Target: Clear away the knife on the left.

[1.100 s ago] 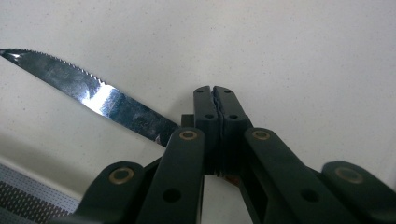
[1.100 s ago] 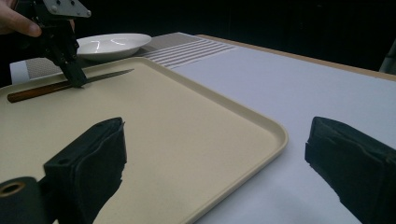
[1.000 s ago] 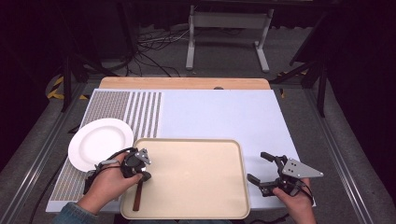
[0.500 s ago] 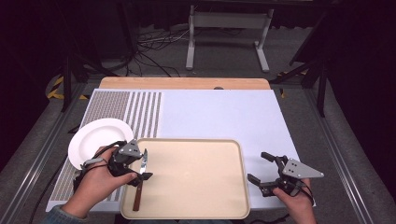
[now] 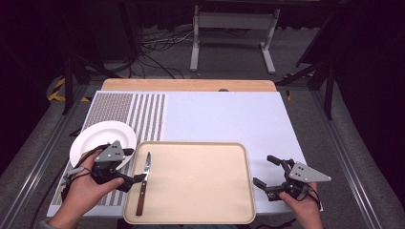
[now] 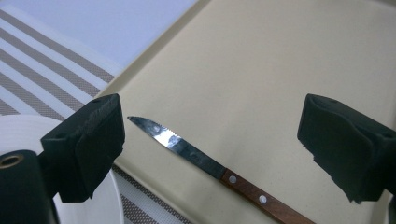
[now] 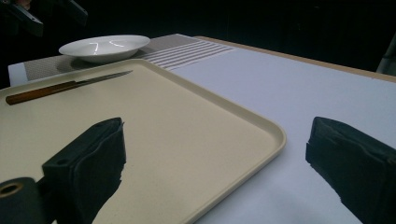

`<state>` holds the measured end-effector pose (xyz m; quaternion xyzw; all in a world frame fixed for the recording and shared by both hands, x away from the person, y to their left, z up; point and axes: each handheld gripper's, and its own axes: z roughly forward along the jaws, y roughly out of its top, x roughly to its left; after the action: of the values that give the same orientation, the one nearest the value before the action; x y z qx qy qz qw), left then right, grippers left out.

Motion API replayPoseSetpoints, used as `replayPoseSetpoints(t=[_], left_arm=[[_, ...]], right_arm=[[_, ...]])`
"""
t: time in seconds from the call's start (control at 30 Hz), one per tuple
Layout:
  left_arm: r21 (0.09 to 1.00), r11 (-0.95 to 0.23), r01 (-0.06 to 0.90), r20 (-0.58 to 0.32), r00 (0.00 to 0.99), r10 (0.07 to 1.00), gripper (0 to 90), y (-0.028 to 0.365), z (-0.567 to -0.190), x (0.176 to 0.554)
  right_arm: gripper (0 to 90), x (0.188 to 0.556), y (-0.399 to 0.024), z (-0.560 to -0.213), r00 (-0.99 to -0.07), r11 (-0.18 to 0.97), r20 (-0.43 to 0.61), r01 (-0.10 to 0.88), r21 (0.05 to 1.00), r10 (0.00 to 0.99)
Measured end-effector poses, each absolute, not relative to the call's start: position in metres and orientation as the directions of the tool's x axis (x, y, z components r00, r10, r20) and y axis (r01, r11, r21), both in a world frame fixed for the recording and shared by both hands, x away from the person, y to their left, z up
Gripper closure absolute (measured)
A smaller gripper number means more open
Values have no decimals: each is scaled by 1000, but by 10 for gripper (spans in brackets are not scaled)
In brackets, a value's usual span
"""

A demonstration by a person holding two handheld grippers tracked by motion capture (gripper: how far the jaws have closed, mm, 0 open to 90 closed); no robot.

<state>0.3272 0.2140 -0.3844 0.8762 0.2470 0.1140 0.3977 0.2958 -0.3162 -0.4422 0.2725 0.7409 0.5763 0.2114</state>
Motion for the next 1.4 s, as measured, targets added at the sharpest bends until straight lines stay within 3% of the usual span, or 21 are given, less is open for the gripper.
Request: replayPoseSetpoints(t=[0.23,0.47,0.7,1.17,1.4], left_arm=[[802,-504,319,17,832,555,71,233,-392,319],[865,-398,305,-29,823,568,45,256,-403,311],[920,-313,234,-16,822,569,37,276,-420,302],[952,-219,215,-32,781,624,24,307,-450,293],[960,-207,190,-27,795,606,8,312,-462,289]], right_arm=[[56,296,-316,-442,-763,193,-3,160,968,647],[56,296,-315,-442,-763,193,0,164,967,646],[56,297,-316,-442,-763,196,-4,161,967,646],[55,299,-314,-443,-766,197,-3,162,967,643],[54,299,-314,-444,-767,198,-4,162,967,642]])
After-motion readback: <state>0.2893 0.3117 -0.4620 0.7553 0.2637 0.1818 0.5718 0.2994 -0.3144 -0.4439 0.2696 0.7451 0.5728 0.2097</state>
